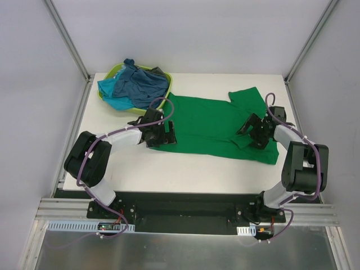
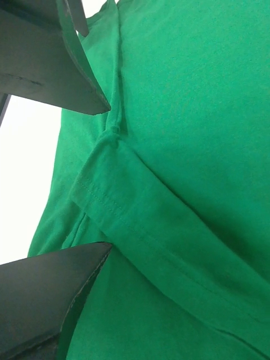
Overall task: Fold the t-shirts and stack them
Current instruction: Fold the flattened tshirt in 1/3 of the way
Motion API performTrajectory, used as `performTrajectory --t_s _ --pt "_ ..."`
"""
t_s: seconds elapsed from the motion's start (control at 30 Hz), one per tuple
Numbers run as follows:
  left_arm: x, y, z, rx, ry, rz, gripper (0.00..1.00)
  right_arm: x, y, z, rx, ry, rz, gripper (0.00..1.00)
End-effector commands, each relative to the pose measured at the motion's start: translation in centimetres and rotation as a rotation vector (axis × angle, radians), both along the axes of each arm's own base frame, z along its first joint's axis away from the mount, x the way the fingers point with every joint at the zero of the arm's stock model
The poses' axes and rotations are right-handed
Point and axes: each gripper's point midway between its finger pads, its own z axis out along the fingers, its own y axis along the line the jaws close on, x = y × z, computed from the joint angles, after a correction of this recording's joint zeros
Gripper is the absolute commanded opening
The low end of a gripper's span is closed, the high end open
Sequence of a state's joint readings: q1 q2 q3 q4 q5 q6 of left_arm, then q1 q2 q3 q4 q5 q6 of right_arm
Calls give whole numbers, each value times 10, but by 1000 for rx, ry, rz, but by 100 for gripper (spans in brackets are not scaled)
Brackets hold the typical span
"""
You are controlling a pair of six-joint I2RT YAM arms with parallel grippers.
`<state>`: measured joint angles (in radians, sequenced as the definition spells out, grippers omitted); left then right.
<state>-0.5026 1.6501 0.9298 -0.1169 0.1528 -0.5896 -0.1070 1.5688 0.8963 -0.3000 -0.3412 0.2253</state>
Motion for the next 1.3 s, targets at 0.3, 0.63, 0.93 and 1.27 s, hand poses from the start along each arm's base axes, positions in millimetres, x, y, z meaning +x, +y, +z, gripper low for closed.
performTrajectory --t_s 0.3,0.63,0.93,1.27 --pt "1 11 -10 51 -13 15 99 38 7 0 18 -77 -34 96" --pt "-2 13 -8 51 -17 13 99 84 20 28 42 -192 -75 97" --pt "-5 4 6 -3 -21 -18 99 150 37 49 55 -283 -10 97" --pt "4 -4 34 -39 -81 -38 99 64 -8 61 -231 -109 -12 96"
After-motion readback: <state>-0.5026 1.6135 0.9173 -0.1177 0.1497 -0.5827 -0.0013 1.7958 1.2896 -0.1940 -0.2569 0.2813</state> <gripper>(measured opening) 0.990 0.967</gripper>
